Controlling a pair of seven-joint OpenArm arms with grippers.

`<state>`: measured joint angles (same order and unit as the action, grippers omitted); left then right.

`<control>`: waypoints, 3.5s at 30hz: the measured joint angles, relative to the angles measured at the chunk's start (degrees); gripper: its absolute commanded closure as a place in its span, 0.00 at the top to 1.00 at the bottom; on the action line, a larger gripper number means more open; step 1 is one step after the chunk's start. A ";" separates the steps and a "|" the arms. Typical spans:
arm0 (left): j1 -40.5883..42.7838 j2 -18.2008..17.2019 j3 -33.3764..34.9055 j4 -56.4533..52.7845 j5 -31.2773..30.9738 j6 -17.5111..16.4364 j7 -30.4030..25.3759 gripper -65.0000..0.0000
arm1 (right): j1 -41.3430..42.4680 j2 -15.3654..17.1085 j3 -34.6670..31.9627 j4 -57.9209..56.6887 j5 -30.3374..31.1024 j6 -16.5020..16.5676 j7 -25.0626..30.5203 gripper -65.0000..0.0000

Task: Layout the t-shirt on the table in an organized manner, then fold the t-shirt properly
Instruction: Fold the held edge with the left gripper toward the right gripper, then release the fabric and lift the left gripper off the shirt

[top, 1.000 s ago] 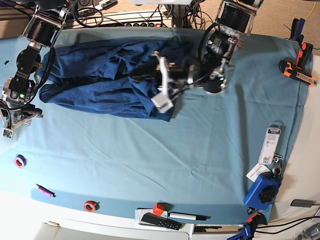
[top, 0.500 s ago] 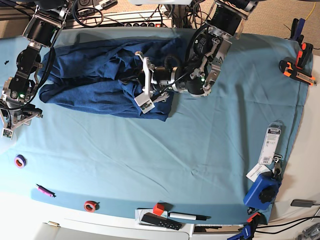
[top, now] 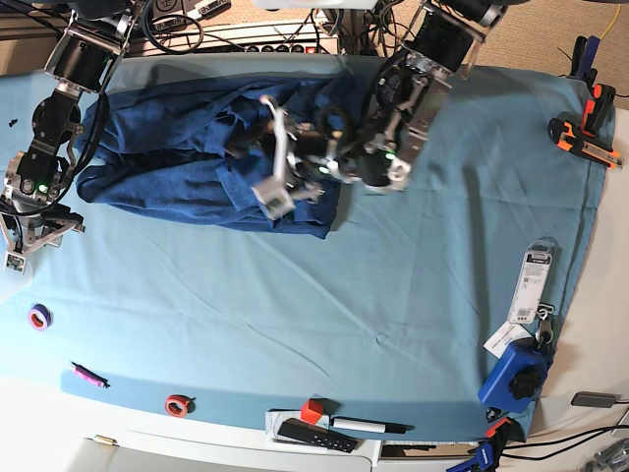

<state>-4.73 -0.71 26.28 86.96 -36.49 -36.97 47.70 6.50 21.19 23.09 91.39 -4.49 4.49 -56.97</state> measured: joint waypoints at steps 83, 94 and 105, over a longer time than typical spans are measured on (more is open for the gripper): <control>3.10 -9.75 -17.73 6.78 -7.50 4.13 13.35 0.37 | 0.00 -0.11 0.00 0.00 1.33 -0.02 -1.14 0.48; 3.10 -9.60 -17.73 6.78 -8.09 4.17 13.11 0.35 | 0.00 -0.11 0.00 0.00 1.33 0.00 -1.14 0.48; 3.39 -9.62 -14.32 6.78 -8.13 4.17 12.70 0.35 | 0.00 -0.11 0.00 0.00 1.33 -0.02 -1.14 0.48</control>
<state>-1.34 -10.33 11.97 93.73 -44.62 -32.80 60.40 6.50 21.08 23.09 91.39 -3.16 4.47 -58.11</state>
